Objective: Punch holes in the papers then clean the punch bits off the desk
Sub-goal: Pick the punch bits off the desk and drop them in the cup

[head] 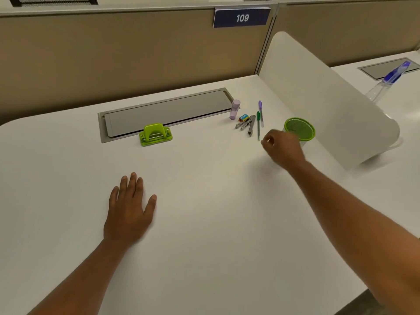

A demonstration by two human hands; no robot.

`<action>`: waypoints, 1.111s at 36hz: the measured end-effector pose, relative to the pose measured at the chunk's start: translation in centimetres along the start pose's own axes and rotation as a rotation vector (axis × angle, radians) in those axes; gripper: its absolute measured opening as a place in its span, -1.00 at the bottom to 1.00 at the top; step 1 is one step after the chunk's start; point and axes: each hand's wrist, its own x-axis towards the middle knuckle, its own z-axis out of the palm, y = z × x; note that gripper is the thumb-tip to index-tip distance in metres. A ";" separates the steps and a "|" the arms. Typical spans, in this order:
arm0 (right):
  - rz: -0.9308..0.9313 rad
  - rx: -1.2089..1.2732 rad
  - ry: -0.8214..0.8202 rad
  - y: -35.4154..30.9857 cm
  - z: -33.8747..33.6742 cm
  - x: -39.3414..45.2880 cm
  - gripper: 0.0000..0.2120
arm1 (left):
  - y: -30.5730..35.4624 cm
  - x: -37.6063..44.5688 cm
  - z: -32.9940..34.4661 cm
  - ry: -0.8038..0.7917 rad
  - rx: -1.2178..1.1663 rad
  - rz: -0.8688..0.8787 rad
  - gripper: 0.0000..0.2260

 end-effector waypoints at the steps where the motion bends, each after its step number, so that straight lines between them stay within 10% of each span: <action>1: 0.061 0.028 -0.027 0.1 0.8 -0.3 -0.86 | 0.0 0.0 0.0 0.002 -0.001 0.001 -0.33; 7: 0.305 0.120 -0.117 1.3 3.3 -1.0 -0.80 | -0.1 0.2 -0.1 0.010 -0.008 0.002 -0.33; 30: 0.091 -0.310 -0.355 -1.0 3.3 -0.1 -0.81 | -0.2 -0.1 0.1 0.004 0.004 0.002 -0.34; 40: 0.182 0.069 0.088 -0.4 -5.6 2.4 -0.85 | -0.3 -0.1 0.0 -0.006 -0.001 -0.006 -0.33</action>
